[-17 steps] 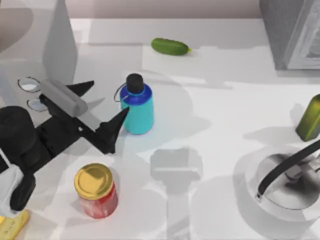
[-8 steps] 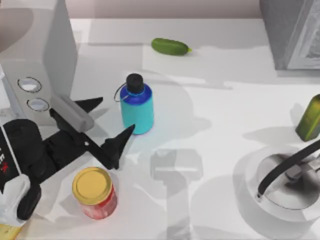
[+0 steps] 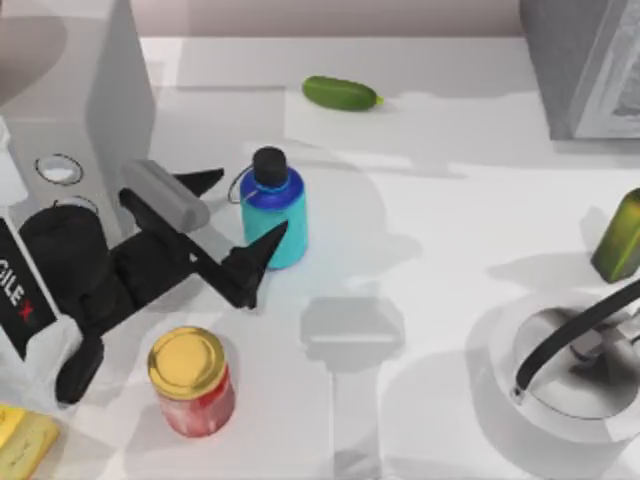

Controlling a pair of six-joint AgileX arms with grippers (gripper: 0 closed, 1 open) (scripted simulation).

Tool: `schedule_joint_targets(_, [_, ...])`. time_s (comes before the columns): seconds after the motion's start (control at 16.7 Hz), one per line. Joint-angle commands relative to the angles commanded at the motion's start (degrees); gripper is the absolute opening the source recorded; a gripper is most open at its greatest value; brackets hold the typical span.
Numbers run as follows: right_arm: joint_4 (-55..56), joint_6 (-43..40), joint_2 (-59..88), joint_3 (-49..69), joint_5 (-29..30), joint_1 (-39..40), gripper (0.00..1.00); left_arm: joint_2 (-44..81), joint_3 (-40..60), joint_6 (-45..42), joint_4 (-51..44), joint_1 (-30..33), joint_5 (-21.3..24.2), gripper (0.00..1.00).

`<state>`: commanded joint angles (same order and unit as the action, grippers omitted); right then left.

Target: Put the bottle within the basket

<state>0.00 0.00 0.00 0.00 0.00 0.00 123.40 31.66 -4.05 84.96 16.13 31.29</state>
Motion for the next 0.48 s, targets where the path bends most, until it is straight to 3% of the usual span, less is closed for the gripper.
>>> schedule_joint_targets(0.48, [0.00, 0.00, 0.00, 0.00, 0.00, 0.00, 1.00, 6.74, 8.49, 0.60, -1.55, 4.76, -4.75, 1.00])
